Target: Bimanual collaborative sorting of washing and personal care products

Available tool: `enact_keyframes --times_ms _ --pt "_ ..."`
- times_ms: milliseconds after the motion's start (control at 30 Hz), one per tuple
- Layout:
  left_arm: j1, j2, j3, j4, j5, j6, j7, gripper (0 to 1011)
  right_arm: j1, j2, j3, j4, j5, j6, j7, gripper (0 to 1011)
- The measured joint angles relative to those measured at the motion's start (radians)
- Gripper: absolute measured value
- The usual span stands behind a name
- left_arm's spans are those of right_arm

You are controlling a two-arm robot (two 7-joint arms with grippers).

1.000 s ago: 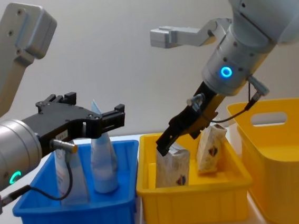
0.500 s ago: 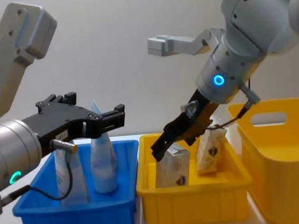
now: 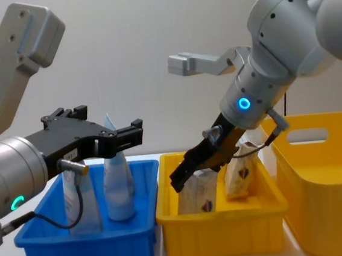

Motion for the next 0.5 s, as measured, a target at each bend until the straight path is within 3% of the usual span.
enact_keyframes --times_ms 233,400,500 --pt "0.000 0.000 0.000 0.000 0.000 0.000 0.000 1001 0.019 -0.022 0.008 0.067 0.000 -0.036 0.007 997" --pt "0.000 0.000 0.000 0.000 0.000 0.000 0.000 1001 0.027 -0.032 0.011 0.095 0.000 -0.051 0.010 913" --pt "0.000 0.000 0.000 0.000 0.000 0.000 0.000 1001 0.030 -0.036 0.013 0.109 0.000 -0.058 0.011 807"
